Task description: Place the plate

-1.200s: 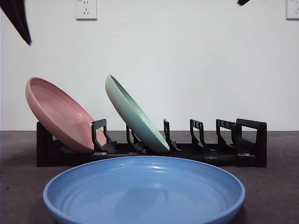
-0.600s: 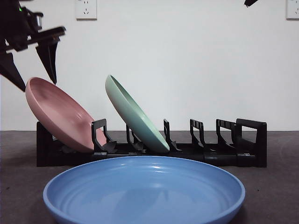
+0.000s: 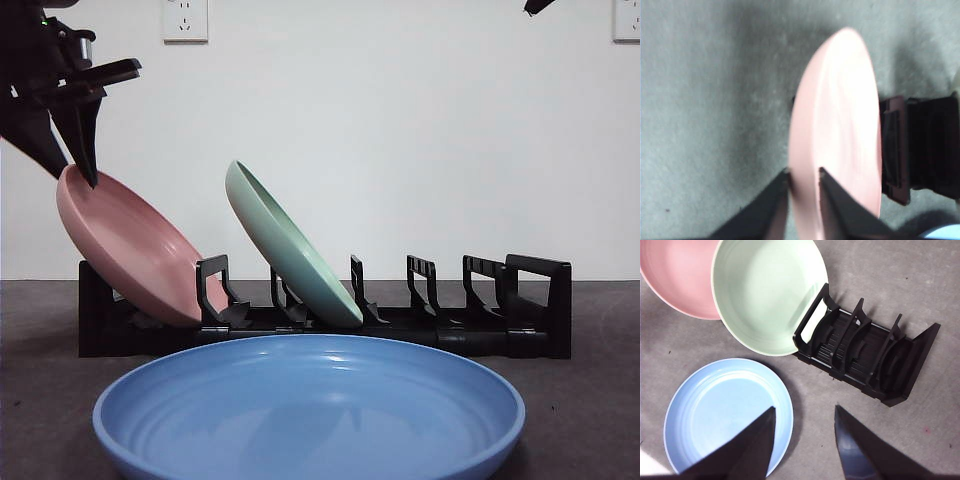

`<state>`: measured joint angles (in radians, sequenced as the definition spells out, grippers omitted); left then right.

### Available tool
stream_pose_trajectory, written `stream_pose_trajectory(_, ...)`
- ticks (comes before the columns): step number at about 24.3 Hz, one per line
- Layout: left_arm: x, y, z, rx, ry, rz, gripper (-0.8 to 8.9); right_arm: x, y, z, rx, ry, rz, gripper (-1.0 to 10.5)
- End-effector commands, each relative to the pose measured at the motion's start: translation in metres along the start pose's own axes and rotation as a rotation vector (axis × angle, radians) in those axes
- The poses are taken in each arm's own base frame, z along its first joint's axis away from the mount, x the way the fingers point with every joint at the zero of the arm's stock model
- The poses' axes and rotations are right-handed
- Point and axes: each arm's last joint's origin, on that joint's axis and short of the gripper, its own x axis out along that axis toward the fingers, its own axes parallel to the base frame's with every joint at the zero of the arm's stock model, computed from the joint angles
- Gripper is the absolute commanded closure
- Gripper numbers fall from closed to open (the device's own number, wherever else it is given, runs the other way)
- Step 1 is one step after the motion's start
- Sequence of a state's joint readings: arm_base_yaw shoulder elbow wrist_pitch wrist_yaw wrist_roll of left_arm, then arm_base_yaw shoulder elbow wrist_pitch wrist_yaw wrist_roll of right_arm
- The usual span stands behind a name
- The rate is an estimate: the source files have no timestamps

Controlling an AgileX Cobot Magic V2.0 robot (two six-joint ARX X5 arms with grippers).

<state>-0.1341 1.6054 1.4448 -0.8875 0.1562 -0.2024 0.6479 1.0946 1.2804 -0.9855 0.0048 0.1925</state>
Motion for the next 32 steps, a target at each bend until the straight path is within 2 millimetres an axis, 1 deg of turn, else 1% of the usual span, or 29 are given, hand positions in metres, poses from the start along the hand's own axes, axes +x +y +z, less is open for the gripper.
stream_pose_trajectory(1, -0.008, -0.003, 0.006, 0.028, -0.02, 0.002, 7.96, -0.002, 0.002, 0.003, 0.003, -0.006, 0.005, 7.6)
stream_pose_trajectory(5, -0.021, -0.004, 0.009, 0.048, -0.015, 0.059, 7.96, -0.002, 0.002, 0.002, 0.003, 0.005, 0.003, 7.6)
stream_pose_trajectory(8, -0.036, -0.006, 0.013, 0.075, -0.019, 0.12, 7.96, -0.002, 0.002, 0.002, 0.002, 0.008, 0.003, 7.6)
stream_pose_trajectory(11, -0.055, -0.005, 0.017, 0.083, -0.015, 0.164, 7.97, -0.002, 0.002, 0.002, 0.0, 0.008, 0.002, 7.6)
stream_pose_trajectory(14, -0.074, -0.004, 0.01, 0.09, -0.006, 0.171, 7.97, -0.002, 0.002, 0.002, -0.005, 0.008, 0.001, 7.6)
stream_pose_trajectory(17, -0.098, -0.005, -0.003, 0.092, -0.019, 0.168, 7.97, -0.002, 0.002, 0.002, -0.008, 0.008, 0.001, 7.6)
stream_pose_trajectory(21, -0.119, -0.006, -0.021, 0.097, -0.059, 0.16, 7.97, -0.002, 0.002, 0.002, -0.008, 0.007, 0.001, 7.6)
stream_pose_trajectory(22, -0.125, -0.005, -0.029, 0.098, -0.066, 0.157, 7.97, -0.002, 0.002, 0.002, -0.008, 0.007, 0.001, 7.6)
stream_pose_trajectory(24, -0.132, -0.004, -0.043, 0.098, -0.071, 0.156, 7.97, -0.002, 0.002, 0.002, -0.008, 0.007, 0.001, 7.6)
stream_pose_trajectory(28, -0.141, 0.001, -0.08, 0.085, -0.08, 0.153, 7.97, -0.002, 0.002, 0.002, -0.008, 0.006, 0.001, 7.6)
stream_pose_trajectory(32, -0.143, 0.007, -0.117, 0.057, -0.081, 0.122, 7.97, -0.002, 0.002, 0.002, -0.008, 0.006, 0.001, 7.6)
